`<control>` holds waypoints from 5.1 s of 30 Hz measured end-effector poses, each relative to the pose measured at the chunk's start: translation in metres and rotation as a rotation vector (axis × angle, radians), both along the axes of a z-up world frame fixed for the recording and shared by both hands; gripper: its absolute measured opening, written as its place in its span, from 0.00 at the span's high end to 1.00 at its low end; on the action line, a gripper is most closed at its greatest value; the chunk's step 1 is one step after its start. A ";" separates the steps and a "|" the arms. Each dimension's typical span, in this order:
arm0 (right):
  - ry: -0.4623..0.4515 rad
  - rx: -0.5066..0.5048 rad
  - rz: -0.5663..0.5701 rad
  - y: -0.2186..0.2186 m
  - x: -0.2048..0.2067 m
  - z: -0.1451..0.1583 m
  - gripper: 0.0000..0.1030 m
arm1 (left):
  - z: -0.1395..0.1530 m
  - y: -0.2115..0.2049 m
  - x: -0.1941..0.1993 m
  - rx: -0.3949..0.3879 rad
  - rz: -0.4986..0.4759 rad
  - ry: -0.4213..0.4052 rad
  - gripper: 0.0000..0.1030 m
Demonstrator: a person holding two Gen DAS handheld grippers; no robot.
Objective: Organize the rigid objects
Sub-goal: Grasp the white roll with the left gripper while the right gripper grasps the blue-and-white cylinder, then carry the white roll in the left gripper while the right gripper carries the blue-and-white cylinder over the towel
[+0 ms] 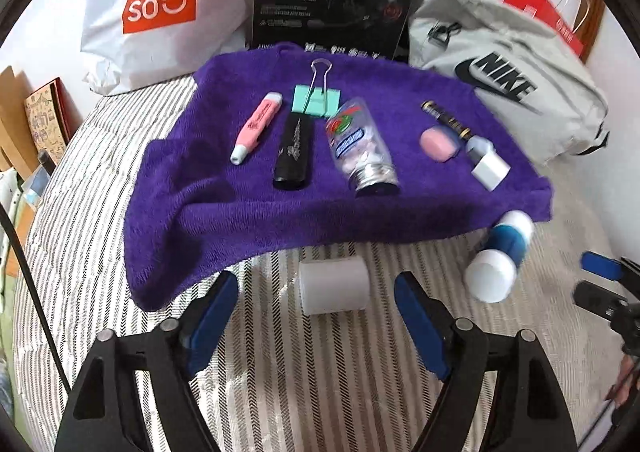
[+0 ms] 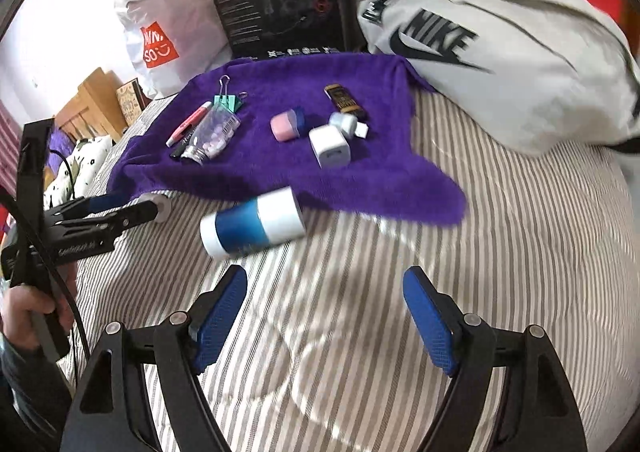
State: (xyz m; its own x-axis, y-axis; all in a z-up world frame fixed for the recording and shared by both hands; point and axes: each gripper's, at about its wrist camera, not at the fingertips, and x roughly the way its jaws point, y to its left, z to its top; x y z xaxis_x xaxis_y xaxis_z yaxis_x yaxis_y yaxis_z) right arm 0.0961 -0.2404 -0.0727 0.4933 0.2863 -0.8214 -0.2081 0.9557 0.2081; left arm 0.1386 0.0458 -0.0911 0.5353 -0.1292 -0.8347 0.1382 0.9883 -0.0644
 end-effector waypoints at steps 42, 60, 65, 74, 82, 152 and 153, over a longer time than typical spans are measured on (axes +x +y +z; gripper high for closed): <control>-0.125 -0.056 0.179 0.071 0.028 -0.026 0.01 | 0.010 0.007 -0.005 0.012 -0.067 -0.009 0.69; -0.119 -0.055 0.193 0.075 0.040 -0.034 0.26 | 0.011 0.010 -0.007 0.002 -0.062 -0.011 0.69; -0.116 -0.035 0.188 0.061 0.032 -0.024 0.26 | 0.021 0.009 -0.010 -0.007 -0.083 -0.034 0.69; -0.107 -0.025 0.175 0.040 0.024 -0.013 0.26 | 0.040 -0.002 -0.010 -0.009 -0.112 -0.061 0.69; -0.117 -0.019 0.177 0.031 0.027 0.007 0.26 | 0.055 -0.011 -0.003 -0.016 -0.127 -0.081 0.69; 0.051 -0.093 0.284 0.075 0.120 -0.004 0.23 | 0.050 -0.054 0.125 -0.024 -0.223 -0.008 0.69; 0.048 -0.096 0.282 0.074 0.119 -0.003 0.23 | 0.049 -0.056 0.126 -0.021 -0.225 -0.005 0.69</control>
State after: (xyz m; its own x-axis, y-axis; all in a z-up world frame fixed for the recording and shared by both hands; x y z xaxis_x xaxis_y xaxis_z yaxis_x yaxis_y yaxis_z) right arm 0.2156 -0.1667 -0.0761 0.3654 0.3264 -0.8717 -0.4602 0.8774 0.1356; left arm 0.2649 -0.0098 -0.0425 0.4954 -0.2630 -0.8279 0.3552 0.9311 -0.0833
